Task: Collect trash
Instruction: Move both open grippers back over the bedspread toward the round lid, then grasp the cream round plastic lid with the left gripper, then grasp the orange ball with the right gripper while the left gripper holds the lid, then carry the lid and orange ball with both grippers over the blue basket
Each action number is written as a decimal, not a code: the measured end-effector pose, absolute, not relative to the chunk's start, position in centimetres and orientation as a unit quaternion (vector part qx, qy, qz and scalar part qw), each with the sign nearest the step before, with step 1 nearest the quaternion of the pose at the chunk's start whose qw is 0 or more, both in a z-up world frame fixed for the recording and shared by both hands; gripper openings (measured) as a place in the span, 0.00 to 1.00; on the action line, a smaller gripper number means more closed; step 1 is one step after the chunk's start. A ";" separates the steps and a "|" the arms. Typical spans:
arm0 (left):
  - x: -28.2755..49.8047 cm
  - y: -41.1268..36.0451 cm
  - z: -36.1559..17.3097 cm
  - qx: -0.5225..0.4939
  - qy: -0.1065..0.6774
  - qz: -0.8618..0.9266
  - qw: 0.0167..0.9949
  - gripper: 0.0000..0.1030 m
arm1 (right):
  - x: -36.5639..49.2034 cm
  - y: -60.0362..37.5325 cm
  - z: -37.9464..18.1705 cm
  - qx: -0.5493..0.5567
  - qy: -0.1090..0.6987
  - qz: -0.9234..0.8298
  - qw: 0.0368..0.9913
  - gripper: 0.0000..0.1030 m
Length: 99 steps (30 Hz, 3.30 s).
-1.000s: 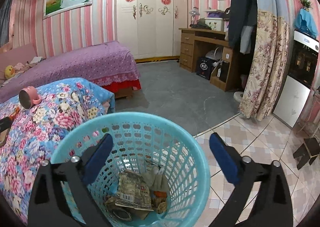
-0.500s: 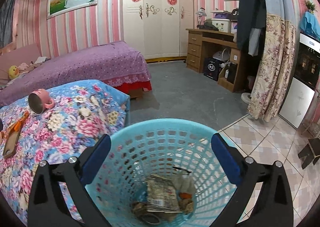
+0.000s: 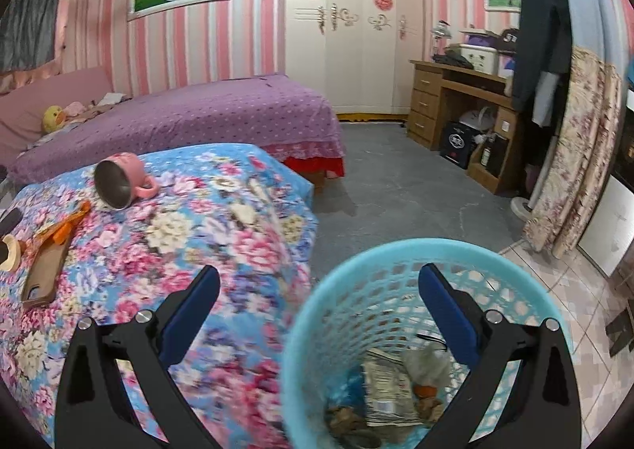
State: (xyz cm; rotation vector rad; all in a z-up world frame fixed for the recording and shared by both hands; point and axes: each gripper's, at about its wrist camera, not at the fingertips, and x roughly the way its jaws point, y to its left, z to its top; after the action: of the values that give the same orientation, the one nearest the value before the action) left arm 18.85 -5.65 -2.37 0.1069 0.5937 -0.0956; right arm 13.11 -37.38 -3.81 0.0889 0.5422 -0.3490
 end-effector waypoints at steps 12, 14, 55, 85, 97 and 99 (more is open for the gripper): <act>22.3 1.9 -4.7 -0.005 0.352 0.011 0.936 0.95 | 16.5 -30.7 -4.6 0.011 0.280 -0.121 0.952 0.95; 23.0 3.3 -5.3 -0.017 0.369 0.026 0.929 0.95 | 16.9 -29.9 -4.7 0.011 0.282 -0.114 0.953 0.95; 25.6 15.5 -2.7 -0.116 0.363 0.052 0.923 0.57 | 26.3 -14.0 -5.0 -0.065 0.338 0.041 0.938 0.94; 24.6 10.7 -1.6 -0.099 0.346 0.005 0.933 0.57 | 27.3 -14.7 -4.6 -0.061 0.354 0.093 0.929 0.39; 21.8 2.8 -1.2 -0.061 0.327 -0.045 0.942 0.57 | 18.9 -23.2 -3.2 -0.021 0.319 0.028 0.947 0.39; 21.2 1.7 -1.2 -0.064 0.326 -0.057 0.941 0.57 | 17.8 -24.4 -2.9 -0.016 0.313 0.021 0.949 0.39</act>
State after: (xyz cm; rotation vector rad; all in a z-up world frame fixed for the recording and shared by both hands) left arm 21.23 1.70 -1.20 -0.1307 0.6649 -0.1167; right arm 17.83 -24.44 -2.90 -0.0323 0.6374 0.0422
